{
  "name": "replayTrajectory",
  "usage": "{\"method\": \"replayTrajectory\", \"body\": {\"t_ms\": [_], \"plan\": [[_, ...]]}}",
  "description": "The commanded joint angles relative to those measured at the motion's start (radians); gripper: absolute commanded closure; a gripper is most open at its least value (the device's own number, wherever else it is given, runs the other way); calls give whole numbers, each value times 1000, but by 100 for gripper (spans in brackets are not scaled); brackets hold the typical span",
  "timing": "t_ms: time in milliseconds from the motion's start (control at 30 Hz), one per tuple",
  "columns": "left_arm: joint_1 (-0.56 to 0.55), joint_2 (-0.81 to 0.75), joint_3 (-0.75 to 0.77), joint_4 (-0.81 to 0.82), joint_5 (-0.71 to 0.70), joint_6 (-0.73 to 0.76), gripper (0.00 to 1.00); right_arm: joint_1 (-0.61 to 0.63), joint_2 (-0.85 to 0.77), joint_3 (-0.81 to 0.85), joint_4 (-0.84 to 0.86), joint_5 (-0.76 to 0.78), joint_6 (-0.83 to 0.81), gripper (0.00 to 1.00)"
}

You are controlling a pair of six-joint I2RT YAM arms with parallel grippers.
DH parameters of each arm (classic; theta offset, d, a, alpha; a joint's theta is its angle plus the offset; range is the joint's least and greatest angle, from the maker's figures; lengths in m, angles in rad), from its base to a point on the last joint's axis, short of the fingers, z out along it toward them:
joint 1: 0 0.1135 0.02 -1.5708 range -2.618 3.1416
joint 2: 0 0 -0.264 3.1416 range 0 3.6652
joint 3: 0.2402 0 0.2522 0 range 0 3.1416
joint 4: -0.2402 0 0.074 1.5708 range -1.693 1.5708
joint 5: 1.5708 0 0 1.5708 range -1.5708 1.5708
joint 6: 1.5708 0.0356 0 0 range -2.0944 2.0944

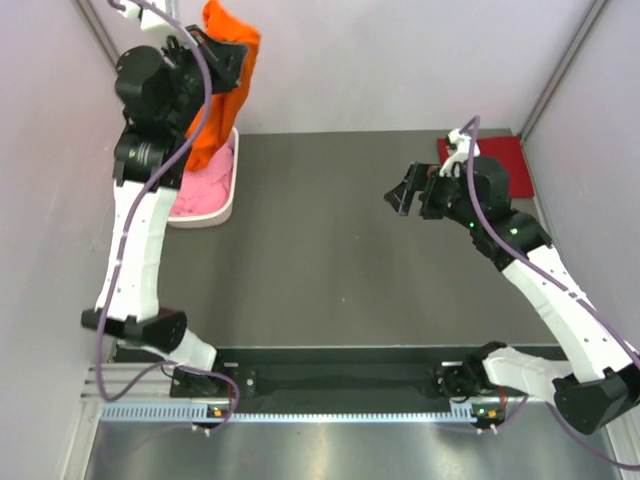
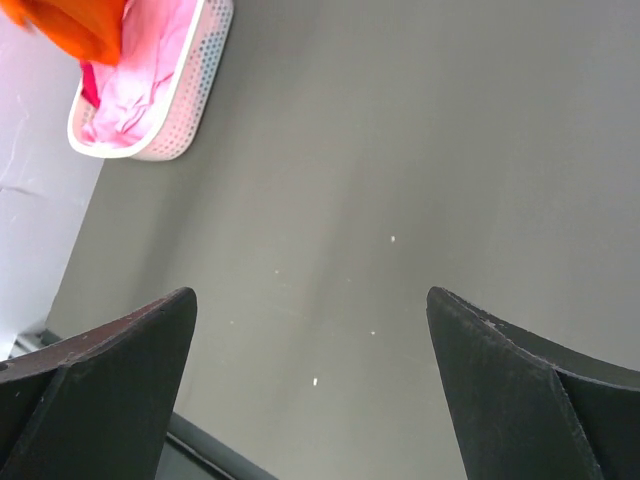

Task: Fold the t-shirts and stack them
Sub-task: Move the tshirt to the center of the board, then flatten the tshirt out

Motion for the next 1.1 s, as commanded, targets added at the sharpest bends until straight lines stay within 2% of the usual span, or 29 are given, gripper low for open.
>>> {"method": "replayTrajectory", "body": {"t_ms": [0,67,167,200,267,300,367,433,467,500,567,600,633,700,733,900,1067], "plan": [[-101,-96,-62,181,193,-108,100,13,-57,37,-70,85,-9,1],[-192,-108,-83,136,246,-109,100,13,-83,14,-103,123,3,0],[-281,-174,-259,124,220,-102,100,13,-127,-27,-115,123,26,0],[-312,-204,-432,156,203,-112,100,13,-146,-47,-117,119,31,0],[-333,-310,-647,235,212,-166,100,13,-163,-67,-118,112,34,0],[-352,-342,-836,279,195,-189,100,15,-173,-87,-123,115,38,0],[-364,-421,-982,263,146,-249,100,13,-181,-105,-132,131,41,0],[-366,-482,-1141,143,9,-261,100,13,-181,-131,-144,143,50,0],[-367,-503,-1177,99,-59,-255,100,13,-178,-142,-143,148,57,0],[-367,-548,-1200,-6,-187,-244,98,13,-166,-165,-140,155,76,0],[-366,-594,-1231,-84,-294,-243,84,13,-143,-188,-127,155,99,1],[-367,-638,-1234,-111,-366,-243,73,13,-108,-206,-106,154,118,2],[-367,-660,-1236,-145,-386,-247,64,13,-85,-214,-91,149,127,4],[-367,-709,-1249,-152,-406,-249,55,13,-10,-233,-11,131,133,7],[-367,-718,-1257,-150,-411,-251,46,15,21,-233,20,110,135,9],[-367,-647,-1312,-126,-373,-258,37,19,297,-144,202,-1,77,18],[-366,-564,-1335,-69,-294,-307,36,67,544,69,212,19,-38,26]]}}
